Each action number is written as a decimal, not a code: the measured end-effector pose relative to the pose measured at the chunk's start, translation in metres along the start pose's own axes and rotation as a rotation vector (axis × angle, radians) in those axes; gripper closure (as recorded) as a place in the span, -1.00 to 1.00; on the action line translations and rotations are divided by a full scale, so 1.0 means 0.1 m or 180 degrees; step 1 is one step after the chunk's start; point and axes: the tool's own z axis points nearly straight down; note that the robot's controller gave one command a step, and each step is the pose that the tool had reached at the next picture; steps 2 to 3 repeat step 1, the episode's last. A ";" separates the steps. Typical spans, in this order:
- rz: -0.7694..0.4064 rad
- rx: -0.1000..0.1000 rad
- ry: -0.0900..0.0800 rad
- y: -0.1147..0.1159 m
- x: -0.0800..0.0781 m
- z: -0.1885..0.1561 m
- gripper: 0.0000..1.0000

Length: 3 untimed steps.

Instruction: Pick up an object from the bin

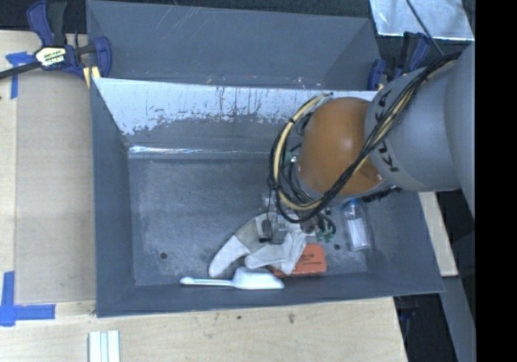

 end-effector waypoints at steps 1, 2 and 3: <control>-0.0065 0.0002 0.0048 0.26 0.21 -1.46 1.00; -0.0065 0.0002 0.0048 0.26 0.21 -1.46 1.00; -0.0065 0.0002 0.0048 0.26 0.21 -1.46 1.00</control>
Offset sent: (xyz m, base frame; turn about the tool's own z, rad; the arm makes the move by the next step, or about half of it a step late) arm 0.0000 0.0000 0.0000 0.0000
